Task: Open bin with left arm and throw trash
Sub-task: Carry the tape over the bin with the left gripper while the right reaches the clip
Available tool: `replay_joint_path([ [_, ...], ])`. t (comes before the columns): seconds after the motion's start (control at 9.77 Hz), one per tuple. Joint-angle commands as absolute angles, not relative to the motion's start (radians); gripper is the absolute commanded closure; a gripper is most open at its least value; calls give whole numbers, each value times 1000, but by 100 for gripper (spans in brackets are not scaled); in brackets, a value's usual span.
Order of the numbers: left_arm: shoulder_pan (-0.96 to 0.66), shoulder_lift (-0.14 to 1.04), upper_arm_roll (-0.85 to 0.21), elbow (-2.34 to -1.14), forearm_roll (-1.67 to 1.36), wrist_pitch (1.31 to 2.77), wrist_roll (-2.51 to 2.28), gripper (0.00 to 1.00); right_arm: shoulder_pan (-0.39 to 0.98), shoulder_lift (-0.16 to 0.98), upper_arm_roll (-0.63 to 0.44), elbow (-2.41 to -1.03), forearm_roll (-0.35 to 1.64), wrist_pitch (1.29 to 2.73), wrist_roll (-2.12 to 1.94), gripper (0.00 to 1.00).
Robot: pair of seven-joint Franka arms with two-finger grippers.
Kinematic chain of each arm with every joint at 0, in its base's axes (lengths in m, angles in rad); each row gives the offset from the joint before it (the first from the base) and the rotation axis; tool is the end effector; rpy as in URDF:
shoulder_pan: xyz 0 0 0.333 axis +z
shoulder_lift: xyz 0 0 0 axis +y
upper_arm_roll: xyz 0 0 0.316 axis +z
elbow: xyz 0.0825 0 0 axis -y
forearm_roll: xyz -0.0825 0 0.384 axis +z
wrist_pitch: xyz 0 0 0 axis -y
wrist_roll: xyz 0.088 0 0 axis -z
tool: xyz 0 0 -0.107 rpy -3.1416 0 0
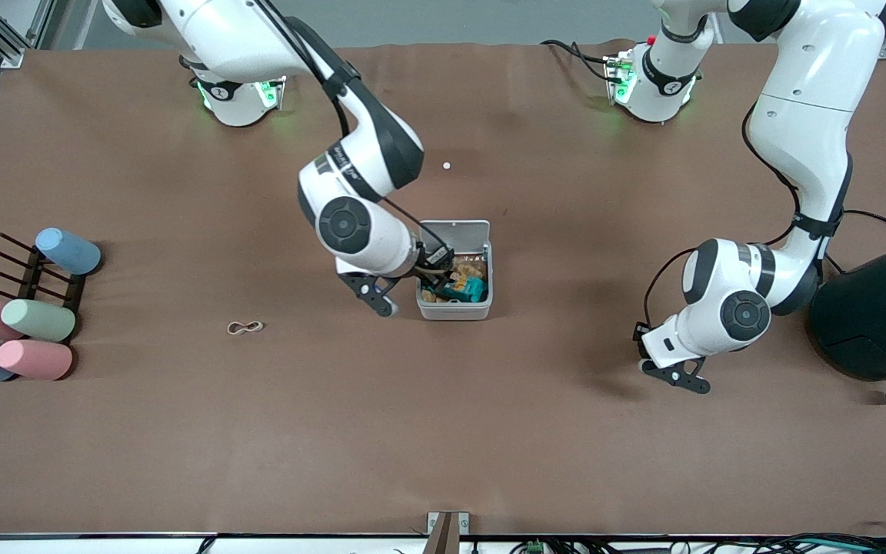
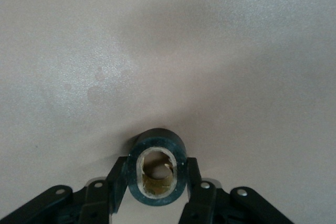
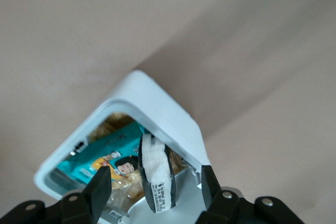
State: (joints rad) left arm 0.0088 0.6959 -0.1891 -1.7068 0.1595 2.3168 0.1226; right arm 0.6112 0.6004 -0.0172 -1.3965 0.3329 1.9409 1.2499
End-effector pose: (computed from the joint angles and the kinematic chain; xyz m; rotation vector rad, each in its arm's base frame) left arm 0.6572 -0.1055 0.1869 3.0771 -0.5866 -0.1096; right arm 0.5777 0.4198 0.3550 -2.7536 1.1370 0.4052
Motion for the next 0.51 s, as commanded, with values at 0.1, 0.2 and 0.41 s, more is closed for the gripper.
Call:
replay_joint_path([
  [0.1, -18, 634, -251, -1646, 163, 2245, 91, 96, 421, 442, -23, -1430, 338, 1729, 1036, 22],
  [0.2, -18, 632, -306, -1582, 164, 2167, 31, 96, 381, 436, -31, -1449, 293, 1701, 972, 21],
  [0.41, -20, 632, -444, -1534, 166, 2120, -157, 96, 336, 439, -31, -1564, 154, 1760, 934, 11],
])
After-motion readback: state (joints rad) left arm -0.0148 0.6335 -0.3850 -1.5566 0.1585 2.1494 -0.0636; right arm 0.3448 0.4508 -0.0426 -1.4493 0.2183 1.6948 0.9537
